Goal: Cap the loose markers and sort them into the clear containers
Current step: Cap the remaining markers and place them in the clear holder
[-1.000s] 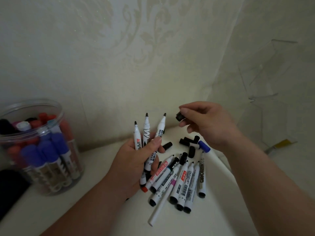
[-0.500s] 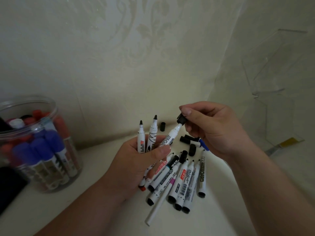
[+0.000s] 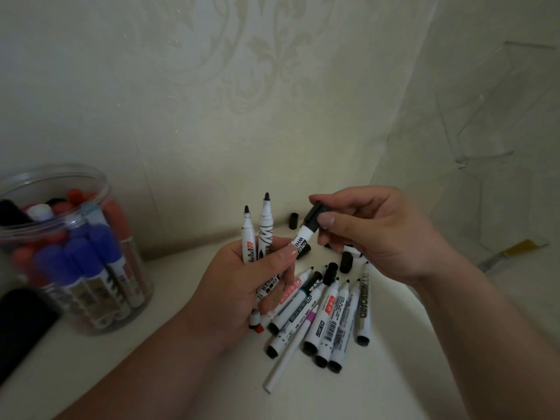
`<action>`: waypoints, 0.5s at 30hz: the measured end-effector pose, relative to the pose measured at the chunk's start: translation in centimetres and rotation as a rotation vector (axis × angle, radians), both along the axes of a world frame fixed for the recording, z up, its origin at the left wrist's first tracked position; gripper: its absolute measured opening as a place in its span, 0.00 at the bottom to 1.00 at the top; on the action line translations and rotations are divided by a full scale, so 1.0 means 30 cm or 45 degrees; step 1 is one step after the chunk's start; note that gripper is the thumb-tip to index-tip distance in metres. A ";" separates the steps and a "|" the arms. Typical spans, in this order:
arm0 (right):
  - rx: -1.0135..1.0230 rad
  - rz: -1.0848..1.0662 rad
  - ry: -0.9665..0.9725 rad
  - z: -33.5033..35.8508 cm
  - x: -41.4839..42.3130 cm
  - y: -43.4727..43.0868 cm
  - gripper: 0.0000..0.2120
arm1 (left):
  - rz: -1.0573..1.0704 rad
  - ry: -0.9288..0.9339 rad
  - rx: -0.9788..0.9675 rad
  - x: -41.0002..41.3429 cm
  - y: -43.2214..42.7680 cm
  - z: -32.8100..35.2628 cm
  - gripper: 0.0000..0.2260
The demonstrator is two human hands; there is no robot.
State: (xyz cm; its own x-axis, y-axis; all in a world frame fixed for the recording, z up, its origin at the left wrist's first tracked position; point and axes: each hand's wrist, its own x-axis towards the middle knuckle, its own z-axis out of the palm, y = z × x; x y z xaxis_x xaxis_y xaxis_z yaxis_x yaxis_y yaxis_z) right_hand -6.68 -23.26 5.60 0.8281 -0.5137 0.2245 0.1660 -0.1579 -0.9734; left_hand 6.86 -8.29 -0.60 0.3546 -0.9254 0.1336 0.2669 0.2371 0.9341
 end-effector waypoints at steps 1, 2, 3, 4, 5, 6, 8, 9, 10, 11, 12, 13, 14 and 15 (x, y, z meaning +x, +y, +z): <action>-0.001 -0.026 -0.002 -0.003 0.004 0.008 0.11 | 0.042 -0.030 0.009 0.000 0.003 0.001 0.06; -0.006 -0.060 0.003 -0.006 0.009 0.016 0.11 | 0.094 -0.051 0.022 -0.001 0.005 0.002 0.05; -0.018 -0.098 0.012 -0.010 0.014 0.022 0.10 | 0.155 -0.072 0.038 -0.002 0.007 0.004 0.05; -0.030 -0.138 0.026 -0.014 0.020 0.030 0.09 | 0.224 -0.095 0.057 -0.006 0.008 0.006 0.06; -0.044 -0.180 0.041 -0.020 0.024 0.035 0.09 | 0.294 -0.116 0.076 -0.011 0.007 0.010 0.06; -0.060 -0.220 0.057 -0.024 0.029 0.041 0.09 | 0.357 -0.133 0.089 -0.017 0.007 0.014 0.07; -0.101 -0.296 0.085 -0.028 0.038 0.052 0.09 | 0.439 -0.161 0.107 -0.027 0.003 0.024 0.06; -0.115 -0.331 0.088 -0.025 0.040 0.058 0.10 | 0.451 -0.172 0.116 -0.028 0.001 0.026 0.06; -0.122 -0.354 0.086 -0.020 0.040 0.065 0.10 | 0.443 -0.173 0.119 -0.029 -0.002 0.029 0.06; -0.134 -0.365 0.087 -0.012 0.040 0.073 0.12 | 0.421 -0.169 0.116 -0.030 -0.004 0.033 0.07; -0.151 -0.364 0.089 -0.005 0.043 0.085 0.13 | 0.403 -0.173 0.116 -0.033 -0.006 0.037 0.09; -0.179 -0.360 0.089 0.001 0.045 0.094 0.15 | 0.402 -0.194 0.130 -0.040 -0.010 0.039 0.12; -0.206 -0.368 0.073 0.007 0.047 0.099 0.16 | 0.415 -0.234 0.155 -0.048 -0.016 0.038 0.14; -0.248 -0.390 0.059 0.017 0.042 0.102 0.16 | 0.429 -0.274 0.186 -0.061 -0.023 0.037 0.15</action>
State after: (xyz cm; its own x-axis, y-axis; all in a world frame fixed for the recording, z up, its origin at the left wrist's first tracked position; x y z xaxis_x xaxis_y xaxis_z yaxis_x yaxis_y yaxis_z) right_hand -5.43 -20.19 6.10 0.6538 -0.6911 0.3082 0.0385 -0.3764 -0.9257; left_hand 5.03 -8.98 0.51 0.6187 -0.7774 0.1136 -0.0078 0.1385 0.9903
